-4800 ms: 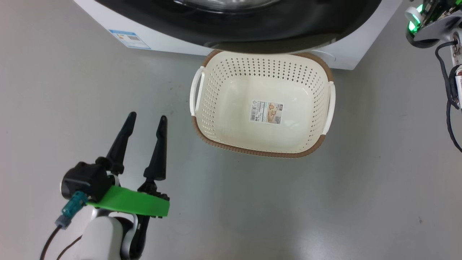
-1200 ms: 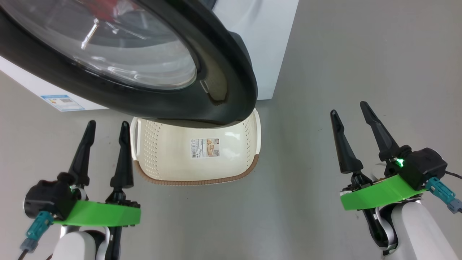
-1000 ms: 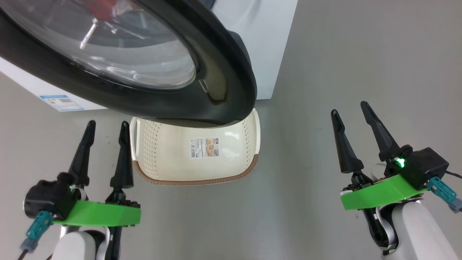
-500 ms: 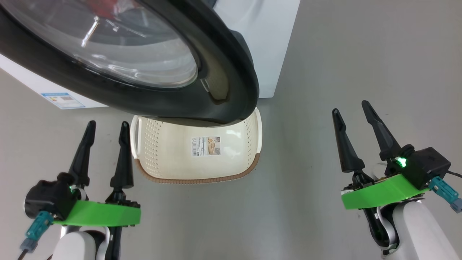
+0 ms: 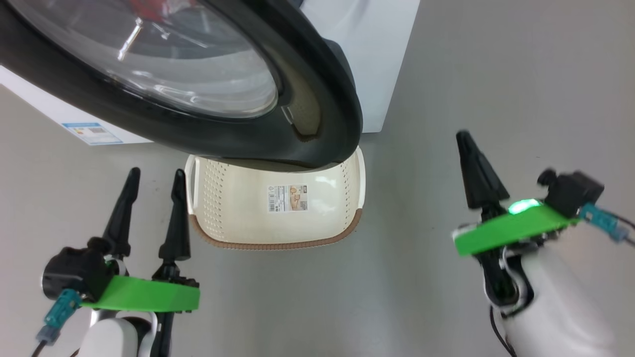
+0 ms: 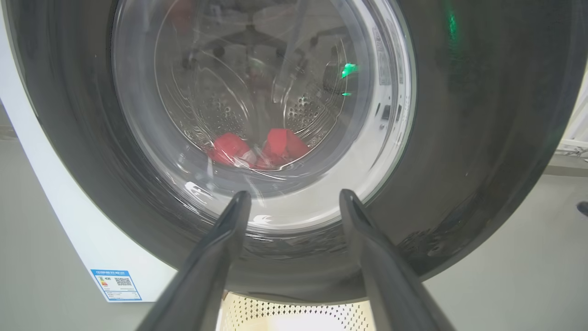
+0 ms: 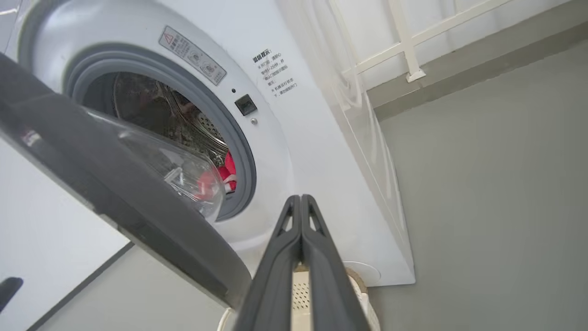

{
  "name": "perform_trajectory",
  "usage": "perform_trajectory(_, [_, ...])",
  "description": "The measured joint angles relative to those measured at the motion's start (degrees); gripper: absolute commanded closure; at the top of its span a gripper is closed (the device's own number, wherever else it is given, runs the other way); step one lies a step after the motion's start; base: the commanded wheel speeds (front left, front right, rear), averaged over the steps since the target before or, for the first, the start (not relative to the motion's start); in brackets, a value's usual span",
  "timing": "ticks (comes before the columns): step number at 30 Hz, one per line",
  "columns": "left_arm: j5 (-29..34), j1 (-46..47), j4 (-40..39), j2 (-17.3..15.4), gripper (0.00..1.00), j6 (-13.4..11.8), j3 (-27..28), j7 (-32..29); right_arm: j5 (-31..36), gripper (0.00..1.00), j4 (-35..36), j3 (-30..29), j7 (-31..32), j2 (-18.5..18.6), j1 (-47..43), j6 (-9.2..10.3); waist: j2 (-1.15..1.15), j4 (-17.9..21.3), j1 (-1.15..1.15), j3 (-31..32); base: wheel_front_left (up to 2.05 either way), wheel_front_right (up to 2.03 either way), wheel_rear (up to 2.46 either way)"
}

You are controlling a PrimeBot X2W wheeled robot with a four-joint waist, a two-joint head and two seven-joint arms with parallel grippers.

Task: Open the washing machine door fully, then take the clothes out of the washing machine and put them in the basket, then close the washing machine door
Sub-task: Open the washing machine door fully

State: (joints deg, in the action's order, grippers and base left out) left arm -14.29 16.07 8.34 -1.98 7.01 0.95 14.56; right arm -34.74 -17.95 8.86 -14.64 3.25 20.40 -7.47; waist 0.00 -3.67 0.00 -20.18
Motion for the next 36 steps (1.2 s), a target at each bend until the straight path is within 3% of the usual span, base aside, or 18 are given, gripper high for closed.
perform_trajectory(9, [-0.01, 0.03, 0.87, 0.03, 0.00, 0.00, -1.33, 0.00, -31.39, 1.00, -9.40, 8.14, 0.71, 0.21, 13.26, 0.00, 0.00, -1.36, 0.00, -0.17, 0.00, 0.00, 0.00])
perform_trajectory(10, [-0.05, 0.04, 0.99, 0.02, 0.00, 0.00, -1.44, 0.00, -38.78, 1.00, -9.81, 9.02, 3.20, 0.25, 15.56, 0.00, 0.00, -1.72, 0.00, -0.17, 0.00, 0.00, 0.00])
perform_trajectory(12, [-0.40, 0.04, 1.07, 0.02, 0.00, 0.00, -1.53, 0.00, -45.93, 1.00, -9.75, 8.96, 6.28, 0.27, 17.62, 0.01, 0.00, -2.08, 0.00, -0.17, 0.00, 0.00, 0.00])
perform_trajectory(18, [-0.42, 0.04, 1.32, 0.03, 0.00, 0.00, -1.56, 0.00, -62.63, 1.00, -10.88, 7.65, 20.95, 0.37, 21.86, 0.01, 0.00, -2.87, 0.00, -0.03, 0.00, 0.00, 0.00])
perform_trajectory(23, [-0.43, 0.04, 1.41, 0.04, 0.00, 0.00, -1.62, 0.00, -68.92, 1.00, -15.79, 5.49, 32.71, 0.48, 25.21, 0.01, 0.00, -3.44, 0.00, 0.05, 0.00, 0.00, 0.00])
perform_trajectory(29, [-0.87, 0.05, 1.72, 0.07, 0.00, 0.01, -1.54, 0.00, -71.95, 1.00, -20.46, 4.91, 44.50, 1.14, 29.94, 0.02, 0.00, -4.01, 0.00, -0.43, 0.00, 0.00, 0.00])
perform_trajectory(36, [-0.87, 0.23, 2.19, 0.10, 0.00, 0.02, -1.66, 0.00, -71.30, 1.00, -24.28, 6.55, 50.90, 1.83, 33.71, 0.02, 0.00, -4.71, 0.00, -0.93, 0.00, 0.00, 0.00])
